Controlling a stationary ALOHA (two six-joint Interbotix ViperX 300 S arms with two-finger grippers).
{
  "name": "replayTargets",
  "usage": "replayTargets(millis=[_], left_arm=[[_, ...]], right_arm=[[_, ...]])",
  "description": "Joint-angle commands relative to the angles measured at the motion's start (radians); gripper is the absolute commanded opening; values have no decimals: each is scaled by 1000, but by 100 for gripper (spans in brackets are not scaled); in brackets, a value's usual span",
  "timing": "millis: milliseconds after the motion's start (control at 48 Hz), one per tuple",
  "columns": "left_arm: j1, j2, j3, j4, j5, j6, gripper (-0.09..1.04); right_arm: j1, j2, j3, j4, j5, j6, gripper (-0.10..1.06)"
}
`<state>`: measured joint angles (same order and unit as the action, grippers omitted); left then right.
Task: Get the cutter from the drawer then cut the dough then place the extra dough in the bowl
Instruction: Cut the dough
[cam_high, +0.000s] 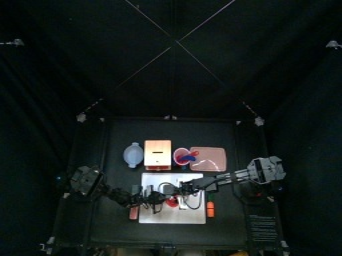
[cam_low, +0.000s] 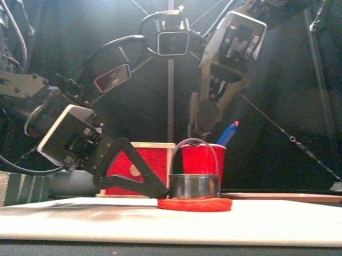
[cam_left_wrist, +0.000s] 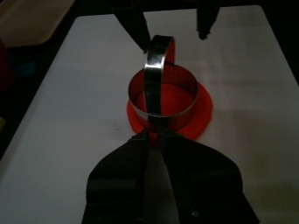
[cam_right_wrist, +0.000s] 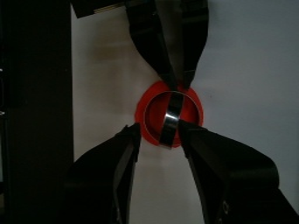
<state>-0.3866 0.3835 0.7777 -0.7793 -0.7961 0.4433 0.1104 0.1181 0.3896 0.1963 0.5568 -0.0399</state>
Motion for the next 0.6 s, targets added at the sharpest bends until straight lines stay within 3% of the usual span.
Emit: replayTargets(millis=[21, 604], left_arm=[[6, 3, -18, -12, 6, 0, 61], [0, 5, -18, -35, 8, 0, 61]], right_arm=[[2, 3, -58, 8, 37, 2, 78], [-26, 38, -84, -31, 61, 2, 77]])
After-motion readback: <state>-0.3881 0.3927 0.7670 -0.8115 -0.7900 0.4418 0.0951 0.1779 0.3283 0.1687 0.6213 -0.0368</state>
